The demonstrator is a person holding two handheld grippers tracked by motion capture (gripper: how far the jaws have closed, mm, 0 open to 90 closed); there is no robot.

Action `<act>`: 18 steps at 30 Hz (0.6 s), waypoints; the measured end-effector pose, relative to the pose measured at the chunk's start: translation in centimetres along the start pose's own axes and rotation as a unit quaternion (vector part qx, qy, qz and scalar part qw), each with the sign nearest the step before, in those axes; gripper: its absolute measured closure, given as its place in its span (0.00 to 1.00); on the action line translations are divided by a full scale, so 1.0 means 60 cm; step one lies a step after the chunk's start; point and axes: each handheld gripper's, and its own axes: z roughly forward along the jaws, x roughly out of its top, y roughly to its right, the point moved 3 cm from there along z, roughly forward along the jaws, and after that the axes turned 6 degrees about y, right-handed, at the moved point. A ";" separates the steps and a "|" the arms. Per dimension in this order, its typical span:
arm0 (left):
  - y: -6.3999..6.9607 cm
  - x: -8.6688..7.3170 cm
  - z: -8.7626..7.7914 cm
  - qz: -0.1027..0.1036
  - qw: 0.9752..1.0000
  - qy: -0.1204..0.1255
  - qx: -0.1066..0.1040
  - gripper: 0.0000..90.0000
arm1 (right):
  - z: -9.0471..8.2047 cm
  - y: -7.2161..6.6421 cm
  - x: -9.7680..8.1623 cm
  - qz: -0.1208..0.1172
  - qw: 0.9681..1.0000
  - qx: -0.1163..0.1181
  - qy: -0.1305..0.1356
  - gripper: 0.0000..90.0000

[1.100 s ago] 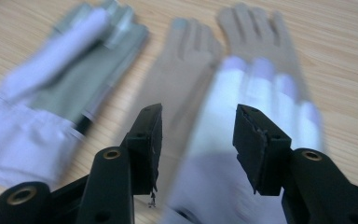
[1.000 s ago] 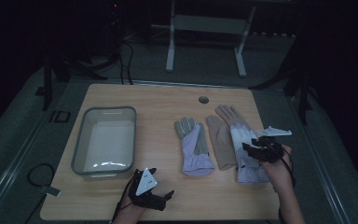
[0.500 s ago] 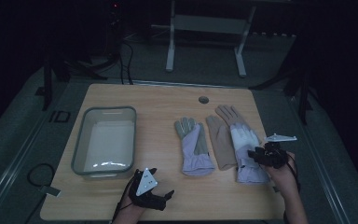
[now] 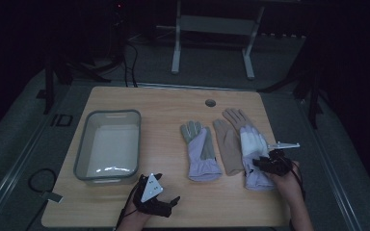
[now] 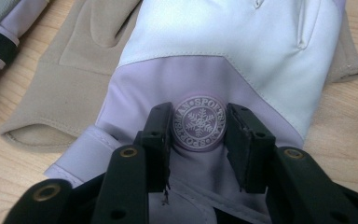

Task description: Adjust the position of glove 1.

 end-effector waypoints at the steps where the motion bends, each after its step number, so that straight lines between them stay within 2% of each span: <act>1: 0.000 0.000 0.000 0.000 1.000 0.000 0.000 0.03 | 0.000 -0.001 0.000 0.004 1.000 -0.001 0.001 0.71; 5: 0.000 0.000 0.000 0.000 1.000 0.000 0.000 0.03 | -0.002 -0.005 -0.002 0.009 1.000 -0.005 0.005 0.81; 8: 0.000 0.000 0.001 -0.001 1.000 -0.001 -0.001 0.03 | -0.006 -0.013 -0.001 0.002 1.000 -0.023 0.009 0.86; 9: 0.000 0.000 0.000 -0.001 1.000 -0.001 0.000 0.03 | -0.009 -0.016 0.000 0.010 1.000 -0.026 0.010 0.88; 14: 0.000 0.000 0.001 0.000 1.000 -0.001 0.000 0.03 | -0.037 -0.025 0.008 0.023 0.999 -0.025 0.023 0.89; 18: 0.000 0.000 0.000 -0.002 1.000 0.000 0.004 0.03 | -0.057 -0.035 0.017 0.020 0.999 -0.019 0.033 0.89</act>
